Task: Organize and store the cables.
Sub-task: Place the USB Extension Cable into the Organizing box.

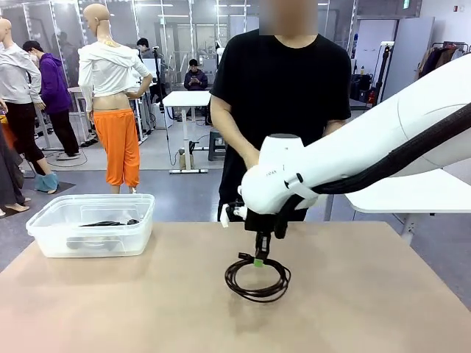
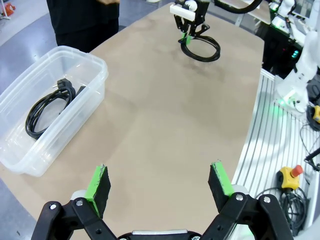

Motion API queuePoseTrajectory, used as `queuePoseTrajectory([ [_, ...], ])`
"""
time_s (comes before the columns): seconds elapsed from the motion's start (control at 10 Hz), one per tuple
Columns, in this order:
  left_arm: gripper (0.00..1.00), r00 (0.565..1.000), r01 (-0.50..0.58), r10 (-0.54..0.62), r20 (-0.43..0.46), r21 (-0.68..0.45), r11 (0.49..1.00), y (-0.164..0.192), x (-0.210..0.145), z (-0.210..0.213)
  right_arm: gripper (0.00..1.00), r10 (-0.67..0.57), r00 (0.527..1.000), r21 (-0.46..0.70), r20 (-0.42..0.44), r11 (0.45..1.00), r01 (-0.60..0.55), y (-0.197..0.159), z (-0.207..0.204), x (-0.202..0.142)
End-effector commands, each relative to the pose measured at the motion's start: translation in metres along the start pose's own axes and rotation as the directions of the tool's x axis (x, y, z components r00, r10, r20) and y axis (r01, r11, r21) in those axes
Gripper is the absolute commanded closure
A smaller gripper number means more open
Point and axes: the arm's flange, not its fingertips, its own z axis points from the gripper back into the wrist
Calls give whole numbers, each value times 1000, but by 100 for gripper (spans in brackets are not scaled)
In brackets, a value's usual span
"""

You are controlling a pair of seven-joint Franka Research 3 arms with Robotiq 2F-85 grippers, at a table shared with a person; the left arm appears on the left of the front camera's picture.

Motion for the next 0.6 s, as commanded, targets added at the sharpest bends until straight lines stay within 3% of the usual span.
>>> queuePoseTrajectory([
  [0.0,0,1000,-10,10,-2,1,1000,0,3,2,100,-22,1000,6,21,1000,21,0,15,42],
  [0.2,0,1000,-10,10,-2,1,1000,0,3,2,100,-20,999,-47,28,999,21,4,-1,98],
  [0.5,0,1000,-10,10,-2,1,1000,0,3,2,100,64,998,-28,15,998,-63,20,-42,135],
])
